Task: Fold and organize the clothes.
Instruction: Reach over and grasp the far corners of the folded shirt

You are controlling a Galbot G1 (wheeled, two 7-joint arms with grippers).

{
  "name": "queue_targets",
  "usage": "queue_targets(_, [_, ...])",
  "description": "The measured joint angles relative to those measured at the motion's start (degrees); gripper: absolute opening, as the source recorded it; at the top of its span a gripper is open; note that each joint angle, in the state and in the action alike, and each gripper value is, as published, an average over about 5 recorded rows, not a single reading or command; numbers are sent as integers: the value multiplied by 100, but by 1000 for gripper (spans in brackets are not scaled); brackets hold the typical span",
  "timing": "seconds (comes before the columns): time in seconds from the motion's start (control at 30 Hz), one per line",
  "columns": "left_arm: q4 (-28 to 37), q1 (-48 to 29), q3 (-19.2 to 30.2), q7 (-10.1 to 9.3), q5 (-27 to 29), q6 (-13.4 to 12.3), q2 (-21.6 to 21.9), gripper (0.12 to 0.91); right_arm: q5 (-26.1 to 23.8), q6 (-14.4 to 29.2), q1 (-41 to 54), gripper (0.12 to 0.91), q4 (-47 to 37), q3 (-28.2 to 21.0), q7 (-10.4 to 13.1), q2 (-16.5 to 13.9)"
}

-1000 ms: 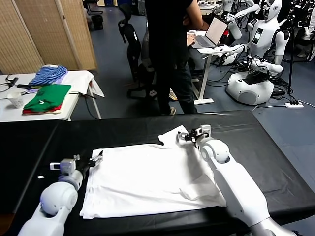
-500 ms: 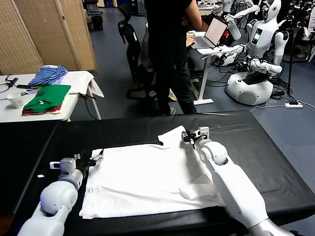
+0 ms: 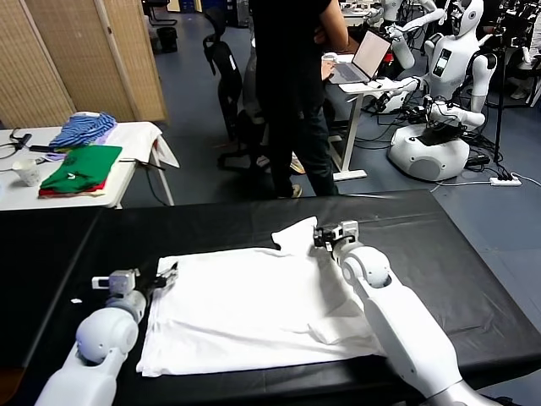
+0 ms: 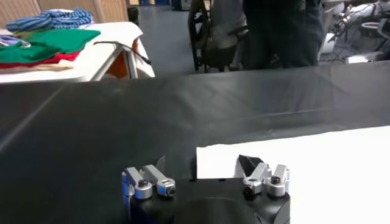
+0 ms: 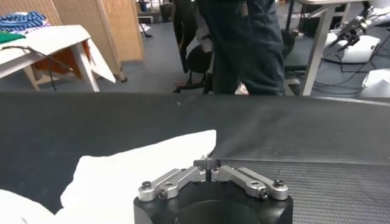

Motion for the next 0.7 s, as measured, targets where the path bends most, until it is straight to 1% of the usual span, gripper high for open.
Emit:
queue_targets(0.1, [0, 11, 2, 1, -14, -13, -5, 232, 4, -1, -44, 141, 84, 40, 7, -18])
queue_targets(0.17, [-19, 25, -1, -2, -37, -14, -3, 165, 16, 5, -88, 141, 162, 74, 21, -38])
queue_targets(0.2, [-37, 37, -5, -3, -53, -12, -2, 151, 26, 8, -112, 141, 207, 93, 32, -49])
queue_targets(0.43, [-318, 206, -79, 0, -250, -20, 27, 149, 190, 26, -349, 141, 726, 303, 140, -160])
queue_targets(0.7, [-817, 577, -289, 60, -322, -94, 156, 149, 403, 41, -798, 141, 1570, 661, 173, -355])
